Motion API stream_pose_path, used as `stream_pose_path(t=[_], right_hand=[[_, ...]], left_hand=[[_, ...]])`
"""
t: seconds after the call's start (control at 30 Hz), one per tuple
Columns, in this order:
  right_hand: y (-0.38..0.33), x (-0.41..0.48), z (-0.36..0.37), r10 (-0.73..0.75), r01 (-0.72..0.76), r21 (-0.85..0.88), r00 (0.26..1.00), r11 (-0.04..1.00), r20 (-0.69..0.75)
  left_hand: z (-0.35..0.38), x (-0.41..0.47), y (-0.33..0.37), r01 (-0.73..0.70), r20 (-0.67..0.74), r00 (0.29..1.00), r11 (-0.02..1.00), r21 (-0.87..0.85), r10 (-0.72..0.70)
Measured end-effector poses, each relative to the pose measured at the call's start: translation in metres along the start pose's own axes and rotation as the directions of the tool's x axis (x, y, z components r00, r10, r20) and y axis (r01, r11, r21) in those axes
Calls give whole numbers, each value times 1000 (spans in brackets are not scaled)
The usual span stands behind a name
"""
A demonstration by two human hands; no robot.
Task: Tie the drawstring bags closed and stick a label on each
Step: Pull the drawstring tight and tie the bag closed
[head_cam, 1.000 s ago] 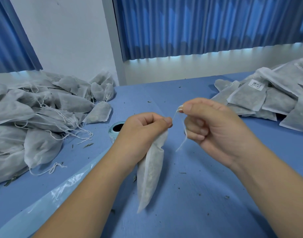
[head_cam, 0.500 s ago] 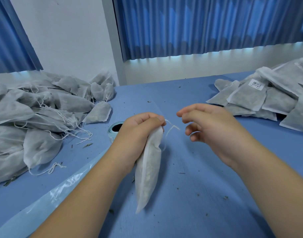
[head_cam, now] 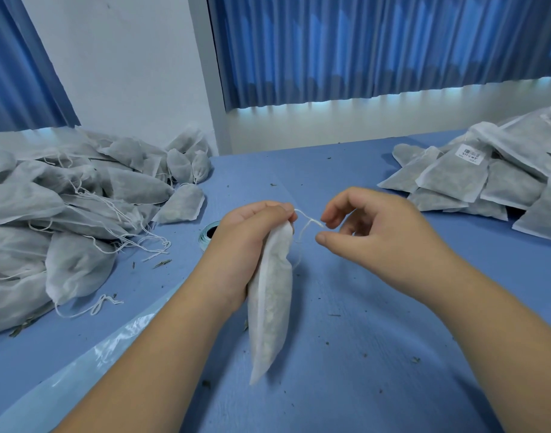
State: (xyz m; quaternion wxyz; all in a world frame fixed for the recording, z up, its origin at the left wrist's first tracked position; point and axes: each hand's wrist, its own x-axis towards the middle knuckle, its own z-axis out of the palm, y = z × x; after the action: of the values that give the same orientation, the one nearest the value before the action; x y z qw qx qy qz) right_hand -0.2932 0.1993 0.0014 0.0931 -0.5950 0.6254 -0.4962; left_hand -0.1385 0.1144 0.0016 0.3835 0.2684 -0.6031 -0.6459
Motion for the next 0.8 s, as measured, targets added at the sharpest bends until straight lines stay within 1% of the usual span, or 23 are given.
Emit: stream_pose_path(t=[0.13, 0.2, 0.23, 0.3, 0.37, 0.47, 0.53, 0.67, 0.8], right_hand=[[0, -1, 3, -83, 80, -69, 996, 994, -38], [-1, -1, 3, -79, 76, -61, 996, 995, -43], [0, -1, 3, -61, 60, -30, 997, 998, -42], [0, 0, 1, -9, 11, 104, 1000, 994, -27], [-1, 1, -2, 29, -25, 261, 999, 965, -13], [-5, 1, -5, 41, -42, 386, 999, 921, 11], [-7, 1, -4, 56, -81, 473, 996, 877, 66], [-9, -1, 1, 88, -208, 645, 973, 735, 213], [-10, 1, 5, 113, -280, 762, 958, 583, 265]], left_hand=[[1, 0, 0, 1, 6, 1000, 1000, 4, -1], [1, 0, 0, -2, 4, 1000, 1000, 13, 2], [1, 0, 0, -3, 2, 1000, 1000, 18, 3], [1, 0, 0, -4, -3, 1000, 1000, 31, 5], [0, 0, 0, -3, -7, 1000, 999, 47, 3], [0, -1, -1, 5, 9, 1000, 997, 71, -5], [1, -1, -2, 2, 39, 999, 995, 97, -6], [3, -2, -2, -25, 84, 996, 993, 116, 15], [3, -3, -2, -48, 110, 993, 995, 90, 38]])
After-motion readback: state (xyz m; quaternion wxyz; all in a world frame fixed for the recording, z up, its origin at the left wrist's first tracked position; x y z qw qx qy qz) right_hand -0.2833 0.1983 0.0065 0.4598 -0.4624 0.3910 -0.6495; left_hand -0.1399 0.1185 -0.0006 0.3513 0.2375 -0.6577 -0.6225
